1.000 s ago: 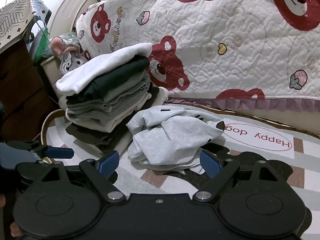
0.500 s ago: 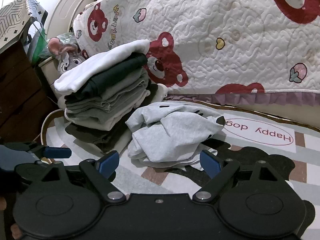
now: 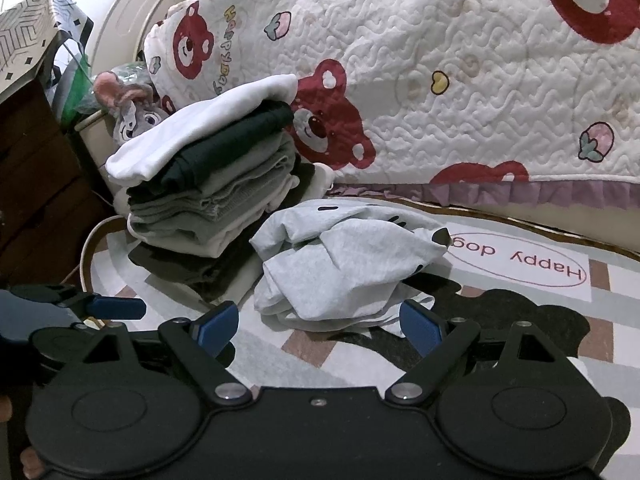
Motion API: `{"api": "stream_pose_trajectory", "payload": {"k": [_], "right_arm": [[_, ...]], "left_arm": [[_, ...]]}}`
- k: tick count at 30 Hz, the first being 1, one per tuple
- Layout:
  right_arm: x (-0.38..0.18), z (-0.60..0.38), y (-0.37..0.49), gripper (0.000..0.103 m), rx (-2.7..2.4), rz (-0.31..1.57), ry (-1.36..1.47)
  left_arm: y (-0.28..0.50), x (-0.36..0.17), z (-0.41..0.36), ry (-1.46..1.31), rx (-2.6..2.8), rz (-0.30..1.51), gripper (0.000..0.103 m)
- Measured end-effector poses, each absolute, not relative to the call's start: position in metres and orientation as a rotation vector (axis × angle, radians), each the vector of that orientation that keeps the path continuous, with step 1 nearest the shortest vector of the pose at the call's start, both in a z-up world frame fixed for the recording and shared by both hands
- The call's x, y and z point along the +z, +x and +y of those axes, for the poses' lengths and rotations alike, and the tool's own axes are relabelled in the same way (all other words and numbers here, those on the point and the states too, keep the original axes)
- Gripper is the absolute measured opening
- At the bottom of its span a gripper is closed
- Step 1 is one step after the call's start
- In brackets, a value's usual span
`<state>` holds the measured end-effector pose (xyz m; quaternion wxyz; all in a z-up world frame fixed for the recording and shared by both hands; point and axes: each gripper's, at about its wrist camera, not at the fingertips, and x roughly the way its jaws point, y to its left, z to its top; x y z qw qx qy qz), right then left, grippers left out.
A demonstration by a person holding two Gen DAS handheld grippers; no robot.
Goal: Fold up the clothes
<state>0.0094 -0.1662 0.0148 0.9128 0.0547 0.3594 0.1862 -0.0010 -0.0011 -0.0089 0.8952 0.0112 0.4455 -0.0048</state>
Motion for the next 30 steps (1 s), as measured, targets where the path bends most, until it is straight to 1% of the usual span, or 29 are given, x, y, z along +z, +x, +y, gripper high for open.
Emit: {"api": "stream_pose_trajectory", "payload": {"k": [18,25,27,30], "right_arm": [[0.012,-0.164,0.009,0.091,0.381,0.746,0.115],[0.003,-0.172,0.016,0.091,0.422,0.713,0.145],[-0.003,-0.179,0.030,0.093,0.445,0.760,0.199],[-0.020,-0.201,0.052,0.093,0.488,0.890,0.383]], "left_arm": [[-0.001,-0.010,-0.001,0.038,-0.005,0.925,0.103],[0.005,-0.025,0.003,0.027,0.007,0.925,0.103],[0.007,-0.032,0.007,0.037,-0.002,0.885,0.103],[0.012,-0.038,0.016,0.046,-0.027,0.821,0.103]]}}
